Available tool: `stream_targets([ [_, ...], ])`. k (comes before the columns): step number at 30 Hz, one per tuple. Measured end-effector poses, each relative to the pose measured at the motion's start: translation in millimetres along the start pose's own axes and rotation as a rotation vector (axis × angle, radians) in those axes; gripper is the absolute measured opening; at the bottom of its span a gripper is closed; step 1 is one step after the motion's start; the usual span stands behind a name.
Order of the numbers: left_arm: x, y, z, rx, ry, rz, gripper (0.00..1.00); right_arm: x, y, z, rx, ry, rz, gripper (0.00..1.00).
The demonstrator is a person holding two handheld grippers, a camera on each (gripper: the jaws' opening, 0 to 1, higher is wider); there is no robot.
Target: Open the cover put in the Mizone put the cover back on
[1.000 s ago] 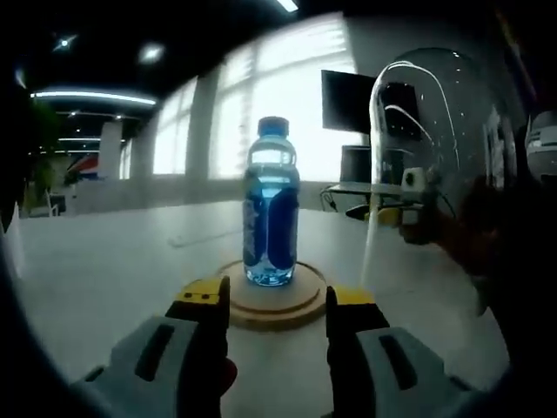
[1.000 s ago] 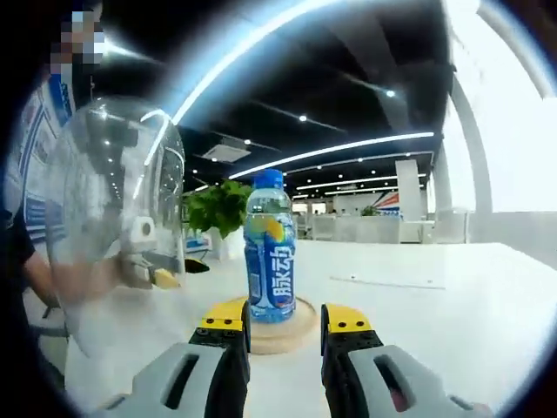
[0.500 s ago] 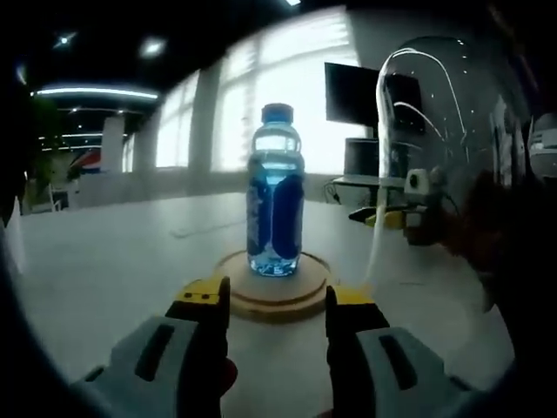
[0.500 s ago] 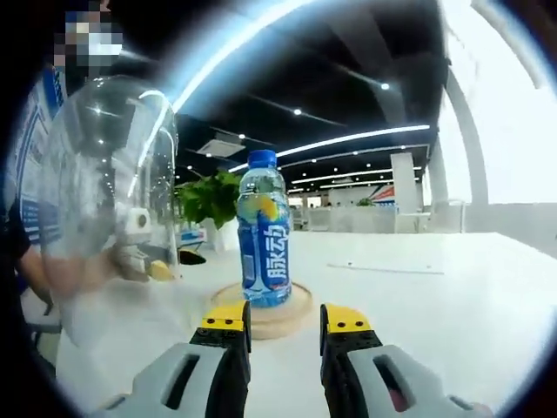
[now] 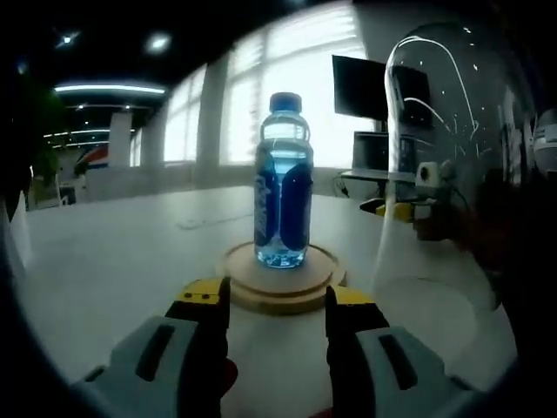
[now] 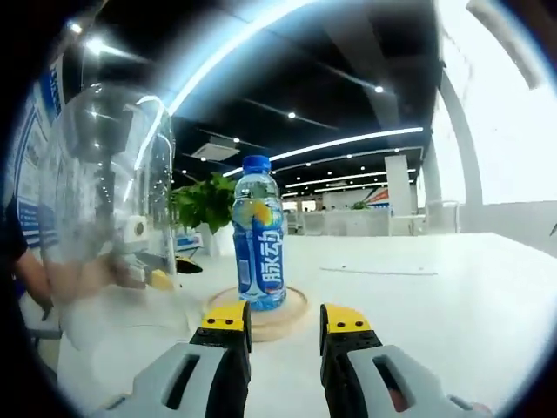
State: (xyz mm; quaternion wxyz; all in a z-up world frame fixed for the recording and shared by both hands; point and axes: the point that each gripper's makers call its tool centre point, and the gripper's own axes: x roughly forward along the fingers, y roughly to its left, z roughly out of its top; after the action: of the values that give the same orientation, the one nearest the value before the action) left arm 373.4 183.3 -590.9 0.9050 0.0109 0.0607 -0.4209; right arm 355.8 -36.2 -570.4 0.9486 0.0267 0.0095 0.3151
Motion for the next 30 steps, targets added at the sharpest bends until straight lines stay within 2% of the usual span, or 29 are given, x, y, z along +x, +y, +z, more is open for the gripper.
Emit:
stream_targets([
  [4, -9, 1.7, 12.1, 0.070, -0.008, 0.024, 0.38, -3, -6, 3.5, 0.030, -0.016, -0.012, 0.24],
  [9, -38, -4.6, 23.0, 0.086, -0.038, 0.031, 0.37, -6, -3, 7.8, 0.077, -0.036, 0.020, 0.24],
  [11, -49, -7.8, 25.0, 0.079, -0.056, 0.029, 0.37, -7, 3, 10.2, 0.081, -0.039, 0.055, 0.24],
  [15, -67, -19.8, 31.6, 0.015, -0.117, -0.009, 0.38, -13, 10, 21.0, 0.080, -0.067, 0.119, 0.24],
  [20, -87, -30.8, 35.8, 0.002, -0.165, -0.037, 0.44, -18, 2, 32.1, 0.056, -0.073, 0.098, 0.26],
  [24, -96, -57.8, 44.9, -0.025, -0.214, -0.108, 0.50, -28, 7, 35.7, 0.027, -0.069, 0.145, 0.29],
  [26, -99, -72.9, 44.0, -0.025, -0.209, -0.142, 0.53, -36, 13, 35.5, -0.010, -0.067, 0.188, 0.31],
  [28, -98, -88.7, 41.4, -0.020, -0.197, -0.166, 0.53, -46, 26, 33.7, -0.033, -0.066, 0.275, 0.33],
  [30, -98, -102.7, 35.2, -0.010, -0.167, -0.193, 0.53, -57, 33, 31.7, -0.072, -0.068, 0.333, 0.34],
])
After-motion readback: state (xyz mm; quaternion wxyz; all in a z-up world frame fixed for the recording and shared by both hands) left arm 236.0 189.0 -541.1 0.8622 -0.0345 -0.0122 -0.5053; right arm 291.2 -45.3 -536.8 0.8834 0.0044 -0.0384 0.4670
